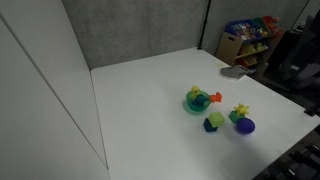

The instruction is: Put the orange toy in the green bowl

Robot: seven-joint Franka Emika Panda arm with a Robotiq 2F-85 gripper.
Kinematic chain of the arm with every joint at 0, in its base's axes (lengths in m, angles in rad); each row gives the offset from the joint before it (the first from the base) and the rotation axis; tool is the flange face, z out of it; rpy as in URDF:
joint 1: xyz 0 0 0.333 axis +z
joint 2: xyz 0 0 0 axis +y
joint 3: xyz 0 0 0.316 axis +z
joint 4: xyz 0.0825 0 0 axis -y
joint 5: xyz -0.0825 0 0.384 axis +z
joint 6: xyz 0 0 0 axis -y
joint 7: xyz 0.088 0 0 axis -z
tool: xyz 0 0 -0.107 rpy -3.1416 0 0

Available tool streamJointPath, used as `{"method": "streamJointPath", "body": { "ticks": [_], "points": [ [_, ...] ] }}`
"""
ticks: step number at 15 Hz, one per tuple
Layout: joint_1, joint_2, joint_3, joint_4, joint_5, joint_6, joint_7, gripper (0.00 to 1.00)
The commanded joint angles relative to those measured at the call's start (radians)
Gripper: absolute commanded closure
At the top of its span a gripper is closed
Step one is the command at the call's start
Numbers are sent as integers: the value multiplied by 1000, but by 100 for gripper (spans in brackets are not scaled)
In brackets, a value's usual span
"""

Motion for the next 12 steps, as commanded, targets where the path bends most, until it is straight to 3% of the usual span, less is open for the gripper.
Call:
{"method": "streamJointPath", "body": {
  "ticks": [1,12],
  "points": [
    [-1,52,-43,33,16,29,-5,0],
    [-43,363,-158,155,78,280,-23,0]
  ]
}}
